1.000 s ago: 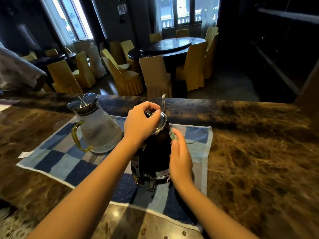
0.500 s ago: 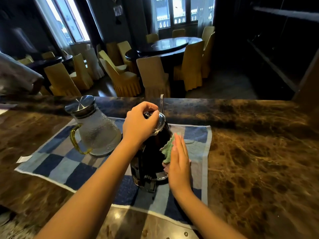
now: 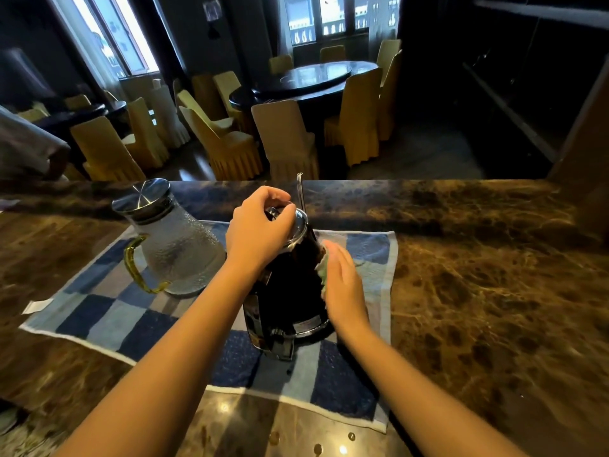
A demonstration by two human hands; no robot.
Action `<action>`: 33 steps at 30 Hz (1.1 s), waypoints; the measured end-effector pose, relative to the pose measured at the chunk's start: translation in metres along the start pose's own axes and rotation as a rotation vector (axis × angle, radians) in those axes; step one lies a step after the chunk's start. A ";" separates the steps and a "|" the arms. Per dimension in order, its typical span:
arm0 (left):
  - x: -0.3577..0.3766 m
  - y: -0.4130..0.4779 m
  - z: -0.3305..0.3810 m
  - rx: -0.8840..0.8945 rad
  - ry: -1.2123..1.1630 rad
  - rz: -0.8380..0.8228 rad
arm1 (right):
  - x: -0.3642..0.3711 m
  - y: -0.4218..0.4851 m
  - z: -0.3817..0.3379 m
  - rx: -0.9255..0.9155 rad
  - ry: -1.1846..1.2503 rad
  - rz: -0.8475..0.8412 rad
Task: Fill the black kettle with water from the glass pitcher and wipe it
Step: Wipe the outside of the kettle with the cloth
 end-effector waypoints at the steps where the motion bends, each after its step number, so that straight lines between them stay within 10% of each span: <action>1: 0.000 0.000 0.000 0.002 0.007 -0.001 | 0.004 -0.008 -0.012 -0.104 0.017 -0.009; 13: 0.002 0.000 0.000 -0.004 0.016 -0.019 | 0.006 0.019 0.003 0.097 -0.077 0.027; 21: 0.001 -0.001 0.002 0.021 0.019 -0.010 | 0.030 -0.045 -0.045 -0.255 0.077 -0.002; 33: 0.001 -0.001 0.002 0.030 0.012 -0.012 | 0.034 -0.077 0.000 -0.129 0.003 0.096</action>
Point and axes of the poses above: each hand's wrist, its own y-axis towards the middle knuckle, its own x-axis out of the palm, z = x × y, the point moved 6 cm from there along y, towards the middle knuckle, and after that the axes turned 4 degrees about -x, right-handed, at the moved point
